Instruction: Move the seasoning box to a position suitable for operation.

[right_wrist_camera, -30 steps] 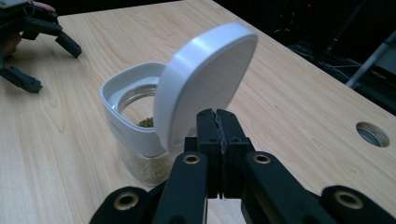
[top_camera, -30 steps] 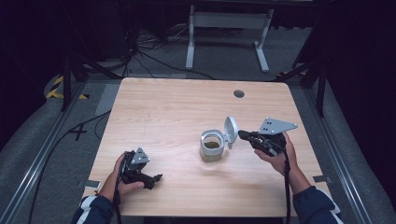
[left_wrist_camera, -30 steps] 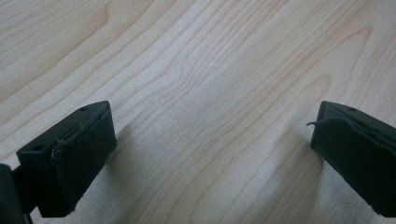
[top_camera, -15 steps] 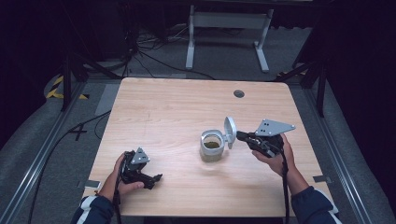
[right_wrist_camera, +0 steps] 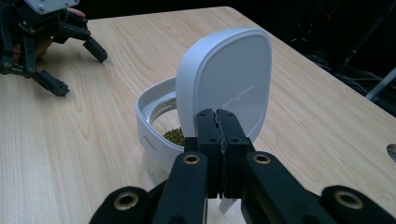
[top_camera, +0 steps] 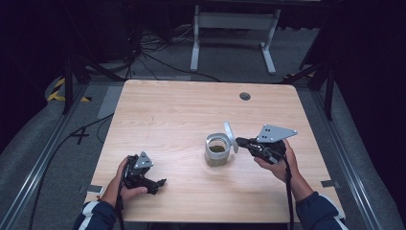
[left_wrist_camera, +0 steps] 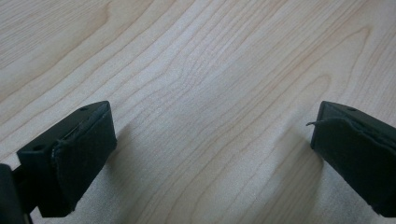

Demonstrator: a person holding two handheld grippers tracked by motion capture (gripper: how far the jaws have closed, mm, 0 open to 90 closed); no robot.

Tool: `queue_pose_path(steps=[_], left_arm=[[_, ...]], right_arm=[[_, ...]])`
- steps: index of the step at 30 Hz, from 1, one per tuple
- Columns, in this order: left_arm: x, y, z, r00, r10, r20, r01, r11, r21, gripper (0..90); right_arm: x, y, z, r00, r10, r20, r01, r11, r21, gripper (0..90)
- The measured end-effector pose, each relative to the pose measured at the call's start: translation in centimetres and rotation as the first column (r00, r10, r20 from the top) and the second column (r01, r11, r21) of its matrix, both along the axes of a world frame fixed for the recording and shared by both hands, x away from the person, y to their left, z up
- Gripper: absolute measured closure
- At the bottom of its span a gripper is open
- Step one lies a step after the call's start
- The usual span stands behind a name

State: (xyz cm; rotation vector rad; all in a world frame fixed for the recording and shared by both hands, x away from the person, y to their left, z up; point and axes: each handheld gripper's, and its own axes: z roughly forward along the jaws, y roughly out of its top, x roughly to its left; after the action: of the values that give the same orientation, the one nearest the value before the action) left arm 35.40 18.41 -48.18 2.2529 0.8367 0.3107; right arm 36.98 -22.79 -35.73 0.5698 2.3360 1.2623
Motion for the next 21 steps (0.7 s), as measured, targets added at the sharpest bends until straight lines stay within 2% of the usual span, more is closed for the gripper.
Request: queue_pose_path(steps=[11, 21], left_arm=[[0.1, 0.1, 0.0, 0.9999, -0.013, 0.0, 0.013, 0.9999, -0.004, 0.2], [0.2, 0.1, 0.0, 0.9997, -0.023, 0.002, 0.023, 0.9997, -0.001, 0.2]], right_arm=[[0.0, -0.3, 0.0, 1.0, -0.009, 0.001, 0.009, 1.0, -0.011, 89.3], [-0.7, -1.7, 0.7, 0.999, -0.029, 0.033, 0.03, 0.999, -0.029, 88.9]])
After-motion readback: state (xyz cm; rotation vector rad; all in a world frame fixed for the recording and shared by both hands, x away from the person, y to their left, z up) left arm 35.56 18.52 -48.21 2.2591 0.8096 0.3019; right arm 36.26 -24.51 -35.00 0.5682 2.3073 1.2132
